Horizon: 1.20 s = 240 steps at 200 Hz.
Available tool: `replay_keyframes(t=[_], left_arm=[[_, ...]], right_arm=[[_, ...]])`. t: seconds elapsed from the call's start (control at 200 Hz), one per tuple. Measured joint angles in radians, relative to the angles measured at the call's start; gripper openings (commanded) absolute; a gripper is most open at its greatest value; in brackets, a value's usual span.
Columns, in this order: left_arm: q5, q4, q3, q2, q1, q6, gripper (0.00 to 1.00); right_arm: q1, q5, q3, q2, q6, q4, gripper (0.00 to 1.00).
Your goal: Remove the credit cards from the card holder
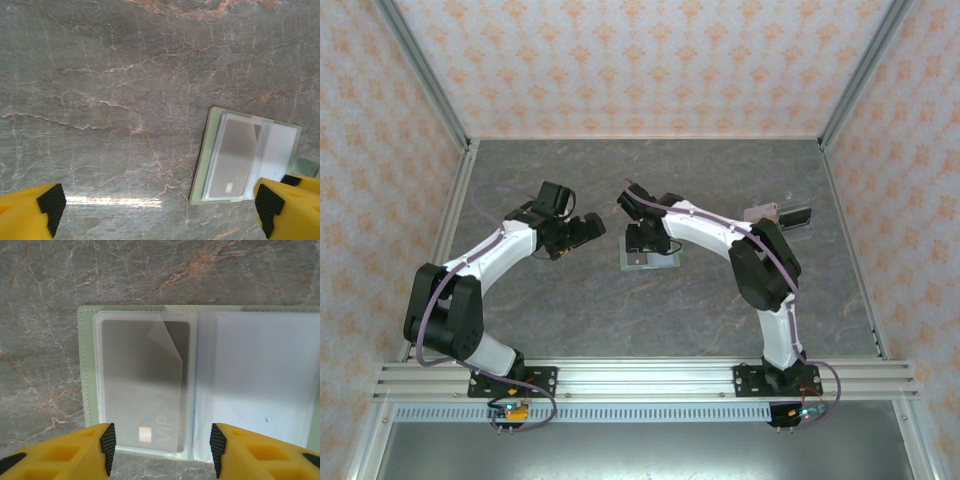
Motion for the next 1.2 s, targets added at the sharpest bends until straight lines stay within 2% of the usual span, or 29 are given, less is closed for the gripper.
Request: replay_keyframes(t=[0.08, 0.32, 0.42, 0.641, 0.821, 1.201], left_arm=[[0.013, 0.017, -0.005, 0.000, 0.000, -0.005, 0.92], [0.061, 0.063, -0.019, 0.005, -0.001, -0.022, 0.67], [0.077, 0.089, -0.027, 0.016, -0.009, -0.032, 0.62], [0.111, 0.172, -0.071, 0.067, -0.079, -0.085, 0.49], [0.144, 0.255, -0.076, 0.134, -0.136, -0.128, 0.37], [0.161, 0.299, -0.013, 0.262, -0.165, -0.146, 0.31]], right_arm=[[-0.002, -0.004, 0.019, 0.035, -0.022, -0.015, 0.48], [-0.011, -0.008, 0.023, 0.078, -0.061, -0.046, 0.38], [-0.028, -0.023, 0.014, 0.077, -0.063, -0.039, 0.34], [-0.062, -0.078, -0.043, 0.050, -0.062, 0.012, 0.20], [-0.082, -0.115, -0.097, 0.023, -0.061, 0.066, 0.18], [-0.101, -0.151, -0.150, -0.001, -0.036, 0.128, 0.16]])
